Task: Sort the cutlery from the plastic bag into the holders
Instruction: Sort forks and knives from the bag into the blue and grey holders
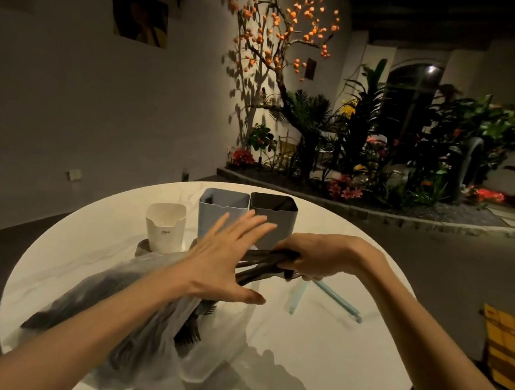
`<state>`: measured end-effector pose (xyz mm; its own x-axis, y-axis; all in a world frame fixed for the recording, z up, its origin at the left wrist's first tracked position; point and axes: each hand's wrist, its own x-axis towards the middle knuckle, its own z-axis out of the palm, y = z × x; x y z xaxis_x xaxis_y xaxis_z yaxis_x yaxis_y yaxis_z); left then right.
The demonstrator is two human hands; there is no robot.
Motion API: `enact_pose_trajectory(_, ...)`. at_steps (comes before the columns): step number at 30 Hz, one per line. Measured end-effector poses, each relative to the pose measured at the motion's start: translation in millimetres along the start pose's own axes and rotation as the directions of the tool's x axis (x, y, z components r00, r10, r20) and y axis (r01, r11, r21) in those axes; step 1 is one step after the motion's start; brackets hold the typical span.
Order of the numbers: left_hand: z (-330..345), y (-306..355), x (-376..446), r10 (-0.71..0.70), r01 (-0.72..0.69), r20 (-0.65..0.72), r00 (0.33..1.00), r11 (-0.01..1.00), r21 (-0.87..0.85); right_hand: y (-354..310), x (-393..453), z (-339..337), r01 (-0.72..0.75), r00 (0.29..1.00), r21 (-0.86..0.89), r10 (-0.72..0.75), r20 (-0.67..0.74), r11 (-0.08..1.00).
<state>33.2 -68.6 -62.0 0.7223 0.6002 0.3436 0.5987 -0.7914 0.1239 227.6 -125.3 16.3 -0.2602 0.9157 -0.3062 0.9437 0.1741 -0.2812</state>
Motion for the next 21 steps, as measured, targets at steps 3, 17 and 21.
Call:
enact_pose_trajectory(3,6,12,30,-0.102,0.139,0.147,0.984,0.952,-0.274,6,-12,-15,-0.01,1.0,0.007,0.01,-0.015,1.0)
enact_pose_trajectory(17,44,37,54,0.003,0.35,0.362,0.932,-0.263,-0.899,63,29,42,0.362,0.798,0.71,0.193,-0.57,0.604)
enact_pose_trajectory(21,57,25,50,-0.046,0.301,0.341,0.939,-0.372,-0.878,60,60,70,0.481,0.727,0.746,0.266,-0.633,0.461)
